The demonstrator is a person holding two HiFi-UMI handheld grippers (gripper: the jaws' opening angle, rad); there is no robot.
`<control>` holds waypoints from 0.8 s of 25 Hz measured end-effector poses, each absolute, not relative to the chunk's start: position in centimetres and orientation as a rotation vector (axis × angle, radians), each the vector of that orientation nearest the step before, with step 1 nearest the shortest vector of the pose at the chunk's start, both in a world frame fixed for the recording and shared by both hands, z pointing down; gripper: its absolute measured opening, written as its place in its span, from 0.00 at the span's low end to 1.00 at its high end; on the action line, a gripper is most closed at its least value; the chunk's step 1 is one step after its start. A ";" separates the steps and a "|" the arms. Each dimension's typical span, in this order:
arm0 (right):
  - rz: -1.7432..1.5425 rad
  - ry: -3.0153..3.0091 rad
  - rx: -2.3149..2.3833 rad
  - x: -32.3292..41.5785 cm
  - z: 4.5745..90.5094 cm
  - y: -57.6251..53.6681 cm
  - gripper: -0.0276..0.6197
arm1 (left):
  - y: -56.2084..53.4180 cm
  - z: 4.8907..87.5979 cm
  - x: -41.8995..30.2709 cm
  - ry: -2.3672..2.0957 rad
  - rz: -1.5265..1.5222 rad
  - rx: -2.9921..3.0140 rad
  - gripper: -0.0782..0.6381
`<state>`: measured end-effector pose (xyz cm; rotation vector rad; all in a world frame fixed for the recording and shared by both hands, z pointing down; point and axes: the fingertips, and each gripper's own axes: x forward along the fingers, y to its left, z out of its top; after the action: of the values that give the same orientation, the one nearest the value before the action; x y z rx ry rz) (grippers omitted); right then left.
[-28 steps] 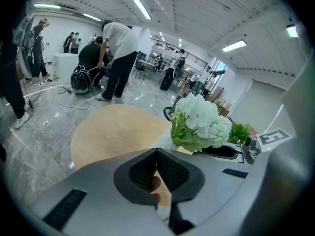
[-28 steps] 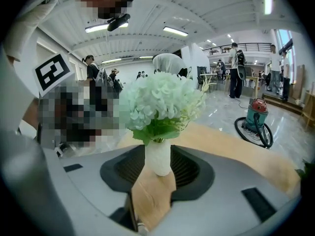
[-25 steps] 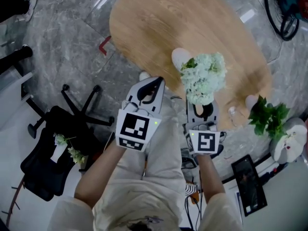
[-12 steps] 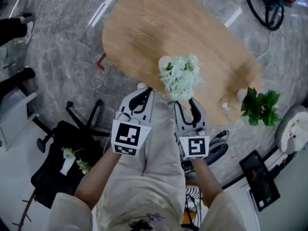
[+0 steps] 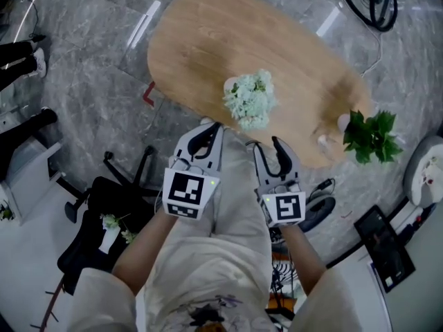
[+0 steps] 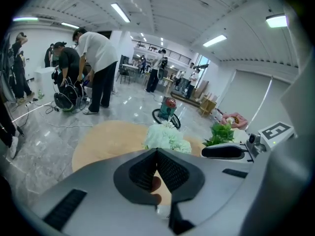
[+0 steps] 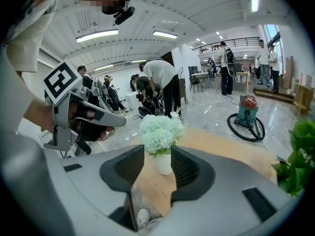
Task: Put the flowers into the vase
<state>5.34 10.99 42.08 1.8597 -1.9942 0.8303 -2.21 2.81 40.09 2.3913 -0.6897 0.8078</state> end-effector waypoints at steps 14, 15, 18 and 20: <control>0.852 -1.996 1.954 6.2 37.2 11.2 0.27 | 5.6 35.2 -1.7 -0.640 0.804 2.437 0.11; 0.849 -2.005 1.959 6.1 36.6 11.1 0.27 | 5.8 34.8 -1.7 -0.638 0.805 2.442 0.11; 0.832 -2.020 1.977 5.9 34.8 11.2 0.25 | 6.6 33.6 -2.0 -0.634 0.820 2.455 0.11; 0.848 -2.018 1.991 5.7 33.8 11.6 0.23 | 7.0 32.7 -2.1 -0.633 0.811 2.463 0.11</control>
<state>5.66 11.58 33.82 1.9913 -2.0176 0.8481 -2.10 7.02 32.67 2.4631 -0.6330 0.8106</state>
